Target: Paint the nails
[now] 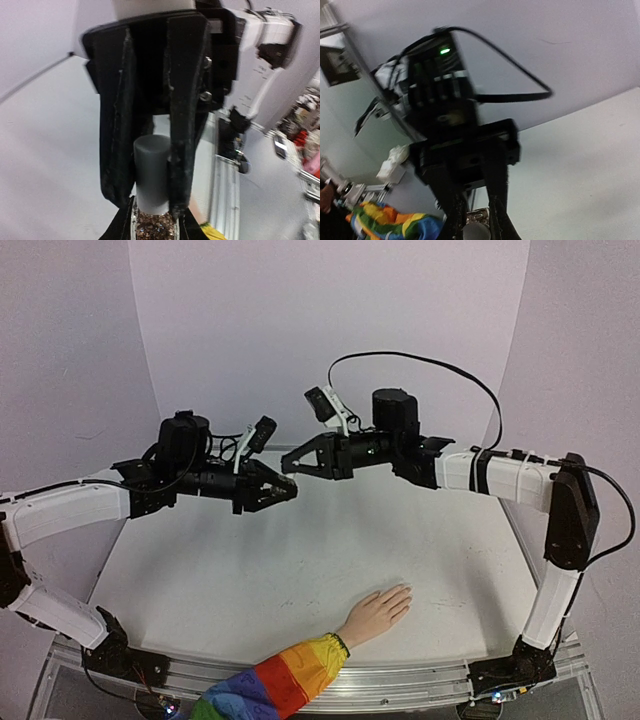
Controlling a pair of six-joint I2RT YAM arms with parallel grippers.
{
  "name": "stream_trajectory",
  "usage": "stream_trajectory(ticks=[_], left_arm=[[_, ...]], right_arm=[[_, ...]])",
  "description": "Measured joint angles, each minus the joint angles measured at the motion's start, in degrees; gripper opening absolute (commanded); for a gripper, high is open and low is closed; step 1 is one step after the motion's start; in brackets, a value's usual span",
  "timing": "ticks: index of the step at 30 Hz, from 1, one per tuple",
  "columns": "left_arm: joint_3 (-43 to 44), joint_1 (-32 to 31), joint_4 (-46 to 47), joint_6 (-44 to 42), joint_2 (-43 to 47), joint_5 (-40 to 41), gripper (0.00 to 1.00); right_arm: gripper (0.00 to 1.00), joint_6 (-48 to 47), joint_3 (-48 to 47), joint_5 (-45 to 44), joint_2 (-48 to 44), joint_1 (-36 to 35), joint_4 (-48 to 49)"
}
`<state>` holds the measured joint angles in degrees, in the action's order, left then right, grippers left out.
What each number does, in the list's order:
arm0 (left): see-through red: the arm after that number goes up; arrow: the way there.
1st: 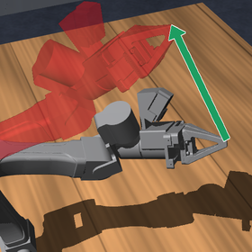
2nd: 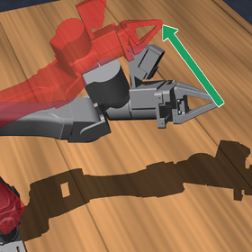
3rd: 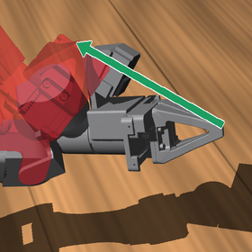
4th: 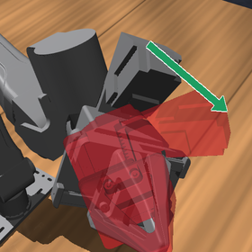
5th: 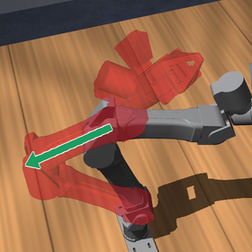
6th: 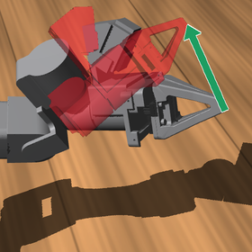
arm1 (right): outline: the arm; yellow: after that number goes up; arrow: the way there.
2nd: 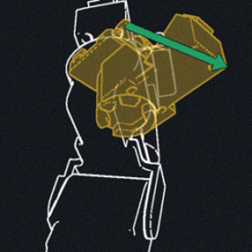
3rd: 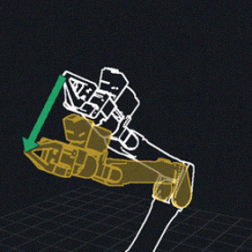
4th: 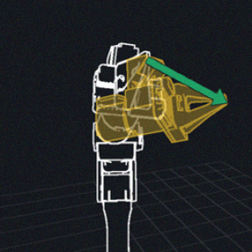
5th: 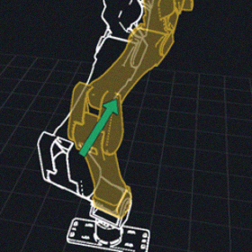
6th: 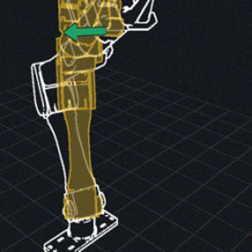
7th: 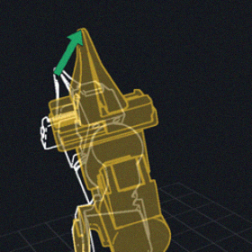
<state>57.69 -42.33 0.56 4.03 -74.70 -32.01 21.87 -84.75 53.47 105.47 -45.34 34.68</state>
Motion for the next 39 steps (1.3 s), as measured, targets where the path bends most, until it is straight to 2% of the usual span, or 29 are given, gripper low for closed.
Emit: stream_trajectory(ticks=[3,6,8,10,12,14,16,20,24,32,39], left_arm=[[3.0,0.0,-1.2,2.6,-4.2,-14.5,0.00],[4.5,-0.2,-1.0,4.5,-7.0,-21.6,0.00],[4.5,-0.5,-1.4,4.9,-7.2,-22.2,0.00],[4.5,-0.8,-1.5,4.9,-7.1,-21.0,0.00],[4.4,-0.7,-1.2,4.8,-6.8,-18.1,0.00],[4.1,0.1,-0.1,4.6,-5.6,-12.3,0.00],[3.1,0.8,0.5,4.1,-3.6,-6.9,0.00],[1.0,1.1,1.0,3.1,-0.2,2.7,0.00],[0.2,1.1,1.0,1.8,1.2,9.8,0.00],[-0.1,1.1,1.0,0.2,1.2,17.1,0.00],[-0.4,1.1,1.0,-0.6,1.2,19.3,0.00]], right_arm=[[0.00,-4.2,2.6,13.4,-0.9,1.9,1.7],[0.02,-7.0,4.9,18.1,-2.1,2.6,2.3],[0.18,-8.5,6.6,18.5,-3.0,2.6,2.8],[0.45,-9.2,7.2,17.4,-3.5,2.6,2.8],[0.63,-9.1,8.3,15.1,-4.4,3.0,2.1],[0.75,-8.9,9.8,11.1,-5.7,3.3,0.9],[0.82,-8.0,10.9,4.8,-7.2,3.6,-0.6],[0.84,-4.4,11.2,-6.6,-9.2,3.8,-2.2],[0.83,0.1,10.5,-11.6,-9.2,3.8,-3.5],[0.69,9.4,3.6,-20.2,-5.9,0.7,-4.2],[0.56,13.8,-3.5,-24.7,-0.1,-2.6,-4.3]])
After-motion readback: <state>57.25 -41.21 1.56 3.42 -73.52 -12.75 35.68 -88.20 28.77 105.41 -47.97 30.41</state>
